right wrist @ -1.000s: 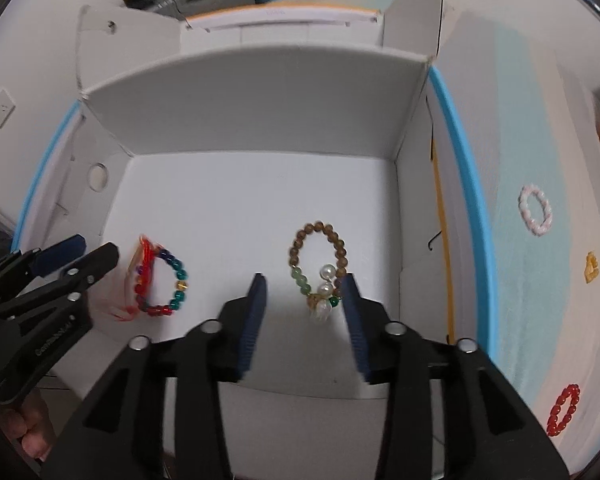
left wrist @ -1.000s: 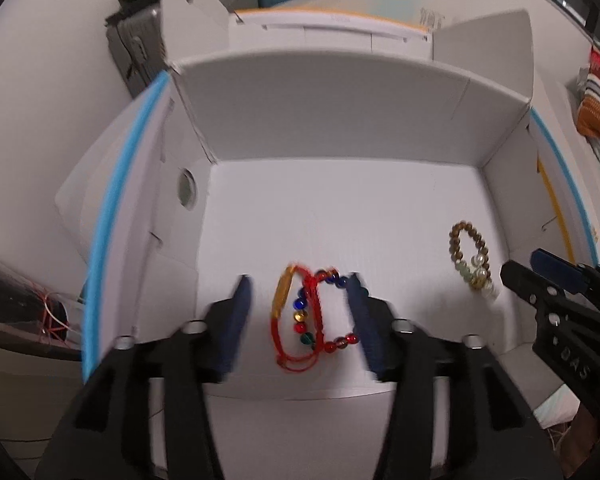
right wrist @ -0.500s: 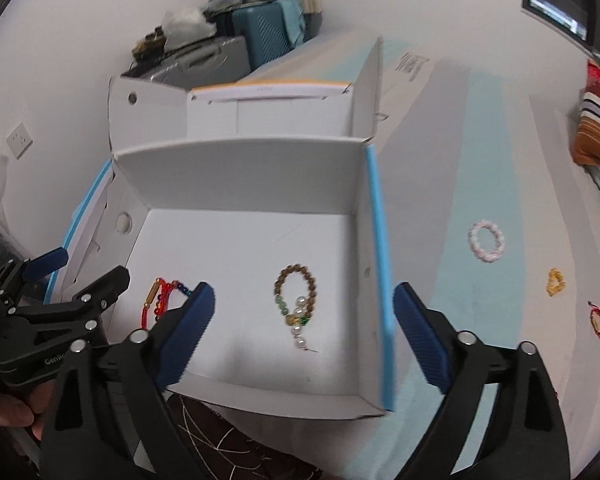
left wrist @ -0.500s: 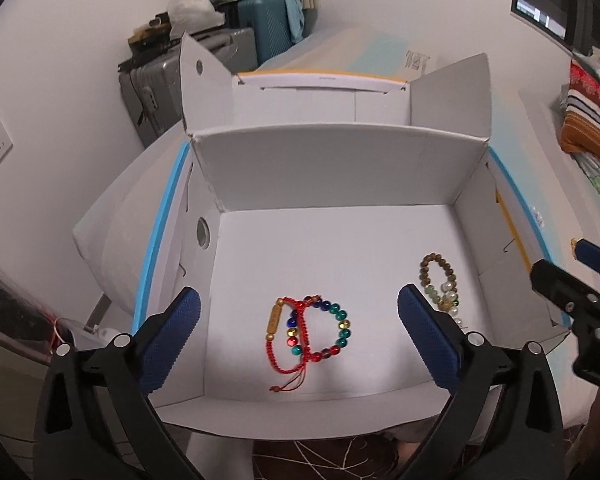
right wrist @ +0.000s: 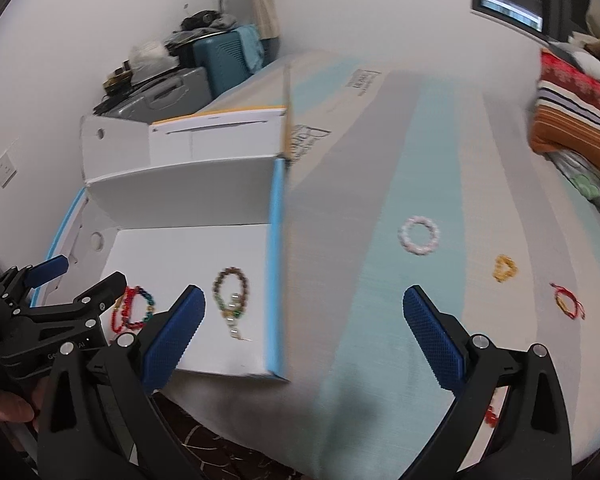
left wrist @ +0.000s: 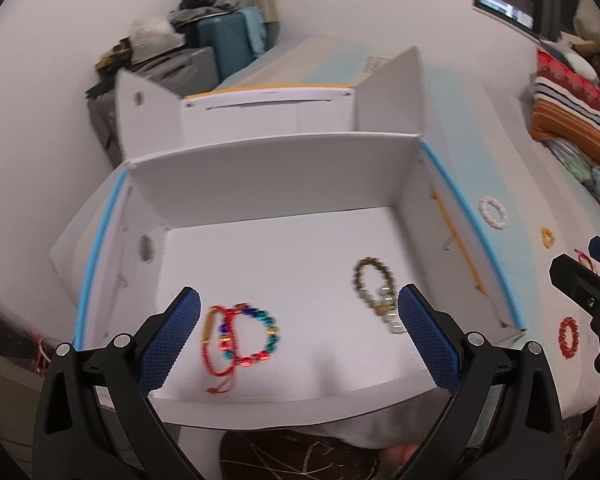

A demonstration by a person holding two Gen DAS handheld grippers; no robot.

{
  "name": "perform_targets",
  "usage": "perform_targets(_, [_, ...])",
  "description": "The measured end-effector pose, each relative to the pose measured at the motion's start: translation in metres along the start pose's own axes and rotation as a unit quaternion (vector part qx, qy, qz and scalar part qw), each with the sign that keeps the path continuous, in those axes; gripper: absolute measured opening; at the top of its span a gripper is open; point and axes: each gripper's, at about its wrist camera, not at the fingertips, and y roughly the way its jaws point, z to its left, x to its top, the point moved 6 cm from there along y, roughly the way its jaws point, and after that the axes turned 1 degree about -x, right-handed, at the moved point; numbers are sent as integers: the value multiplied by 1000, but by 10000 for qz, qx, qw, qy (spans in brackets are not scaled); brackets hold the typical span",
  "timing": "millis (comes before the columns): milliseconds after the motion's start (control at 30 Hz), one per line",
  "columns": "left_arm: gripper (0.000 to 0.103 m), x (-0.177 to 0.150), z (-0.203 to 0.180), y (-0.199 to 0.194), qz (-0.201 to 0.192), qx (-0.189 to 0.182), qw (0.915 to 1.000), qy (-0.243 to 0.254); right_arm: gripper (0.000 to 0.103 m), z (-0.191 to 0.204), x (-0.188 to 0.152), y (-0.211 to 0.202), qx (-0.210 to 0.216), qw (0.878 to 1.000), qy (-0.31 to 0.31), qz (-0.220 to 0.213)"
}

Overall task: Organize jewelry
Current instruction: 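Move both tools back over the pink-white and red bead bracelets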

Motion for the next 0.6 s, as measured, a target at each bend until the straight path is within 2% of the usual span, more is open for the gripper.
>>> perform_targets(600, [97, 16, -123, -5, -135, -658, 9960, 586, 95, -127, -30, -38, -679, 9951, 713, -122])
